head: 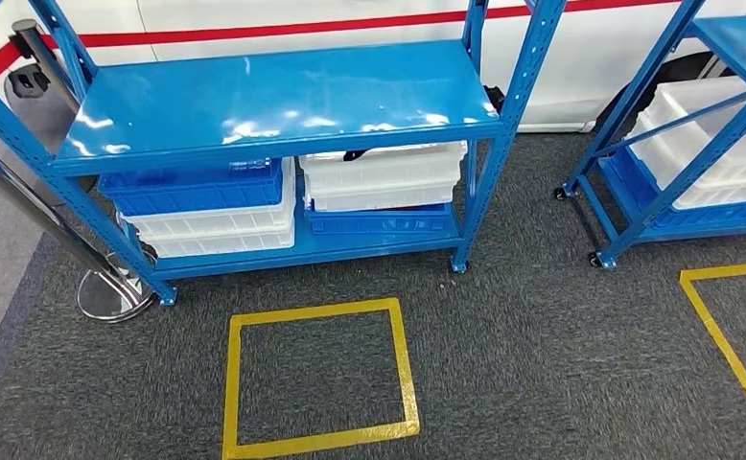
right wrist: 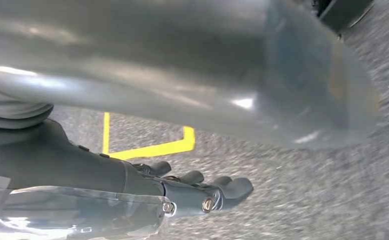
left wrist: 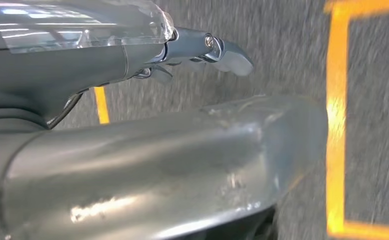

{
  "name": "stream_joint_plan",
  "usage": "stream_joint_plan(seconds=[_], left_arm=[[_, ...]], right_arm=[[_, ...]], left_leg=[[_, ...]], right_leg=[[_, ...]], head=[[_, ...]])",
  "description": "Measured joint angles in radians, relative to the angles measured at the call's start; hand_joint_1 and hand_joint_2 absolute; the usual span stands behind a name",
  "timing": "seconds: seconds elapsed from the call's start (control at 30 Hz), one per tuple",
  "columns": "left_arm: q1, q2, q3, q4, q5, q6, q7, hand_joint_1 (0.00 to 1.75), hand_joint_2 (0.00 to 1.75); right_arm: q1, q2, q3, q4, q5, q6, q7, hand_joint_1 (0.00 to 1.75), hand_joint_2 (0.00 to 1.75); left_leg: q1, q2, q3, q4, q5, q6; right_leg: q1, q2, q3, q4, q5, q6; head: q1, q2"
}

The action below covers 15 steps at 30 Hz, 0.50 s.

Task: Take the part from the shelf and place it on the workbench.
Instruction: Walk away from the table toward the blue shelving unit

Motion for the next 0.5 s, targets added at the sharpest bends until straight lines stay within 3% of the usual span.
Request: stream_joint_plan(seconds=[0.07, 0.1, 0.13, 0.17, 0.2, 0.27, 0.3, 0.37, 0.43, 0.5], left_arm=[[0.000, 0.000, 0.000, 0.000, 0.000, 0.000, 0.000, 0.00, 0.00], [0.001, -0.001, 0.000, 0.000, 0.001, 0.000, 0.000, 0.00, 0.00], [0.002, -0.001, 0.000, 0.000, 0.001, 0.000, 0.001, 0.00, 0.00], [0.004, -0.002, 0.000, 0.000, 0.001, 0.000, 0.002, 0.00, 0.00], [0.005, -0.002, 0.001, 0.000, 0.000, 0.000, 0.003, 0.00, 0.00], [0.004, -0.003, 0.001, 0.000, 0.000, 0.000, 0.006, 0.00, 0.00], [0.003, -0.003, 0.001, 0.000, 0.000, 0.000, 0.007, 0.00, 0.00], [0.001, -0.002, 0.001, 0.000, 0.000, 0.001, 0.009, 0.00, 0.00], [-0.002, -0.001, 0.001, 0.000, 0.000, 0.001, 0.010, 0.00, 0.00], [-0.003, 0.000, 0.002, 0.000, 0.000, 0.002, 0.010, 0.00, 0.00]], right_arm=[[0.001, 0.000, 0.000, 0.000, 0.000, 0.000, 0.000, 0.00, 0.00], [0.003, 0.000, 0.000, 0.000, 0.000, 0.000, 0.000, 0.00, 0.00], [0.005, -0.001, 0.000, 0.000, 0.000, 0.001, 0.000, 0.00, 0.00], [0.007, -0.001, -0.001, 0.000, 0.000, 0.001, 0.001, 0.00, 0.00], [0.011, -0.001, -0.002, 0.000, 0.001, 0.002, 0.003, 0.00, 0.00], [0.014, -0.002, -0.005, 0.000, 0.001, 0.003, 0.005, 0.00, 0.00], [0.014, -0.002, -0.006, 0.000, 0.002, 0.004, 0.007, 0.00, 0.00], [0.012, -0.001, -0.007, 0.000, 0.002, 0.004, 0.009, 0.00, 0.00], [0.013, 0.000, -0.008, 0.000, 0.002, 0.004, 0.010, 0.00, 0.00], [0.012, 0.000, -0.008, 0.000, 0.002, 0.004, 0.010, 0.00, 0.00]], left_leg=[[0.001, -0.003, 0.021, 0.000, -0.020, 0.000], [0.002, -0.005, 0.035, 0.000, -0.032, -0.002], [0.003, -0.008, 0.052, 0.000, -0.045, -0.006], [0.004, -0.009, 0.067, 0.000, -0.059, -0.011], [0.004, -0.010, 0.081, 0.003, -0.073, -0.016], [0.002, -0.012, 0.095, 0.003, -0.099, -0.028], [0.001, -0.013, 0.101, 0.006, -0.106, -0.034], [0.001, -0.012, 0.106, 0.026, -0.102, -0.045], [0.003, -0.007, 0.069, 0.113, -0.086, -0.057], [0.007, -0.001, -0.010, 0.232, -0.117, -0.070]], right_leg=[[-0.004, 0.000, -0.069, 0.057, -0.058, 0.006], [-0.005, -0.001, -0.085, 0.049, -0.066, 0.008], [-0.007, -0.001, -0.091, 0.016, -0.051, 0.010], [-0.007, -0.001, -0.087, -0.036, -0.007, 0.011], [-0.007, -0.002, -0.084, -0.095, 0.060, 0.009], [-0.004, -0.002, -0.079, -0.167, 0.151, -0.004], [-0.003, -0.002, -0.079, -0.179, 0.166, -0.013], [-0.005, -0.001, -0.061, -0.183, 0.154, -0.029], [-0.008, -0.002, -0.031, -0.195, 0.139, -0.041], [-0.010, -0.004, -0.002, -0.203, 0.121, -0.048]], head=[[0.000, 0.000], [0.001, 0.000], [0.001, 0.000], [0.002, 0.000], [0.003, 0.000], [0.004, 0.000], [0.004, 0.000], [0.003, 0.000], [-0.002, 0.000], [-0.007, 0.000]])
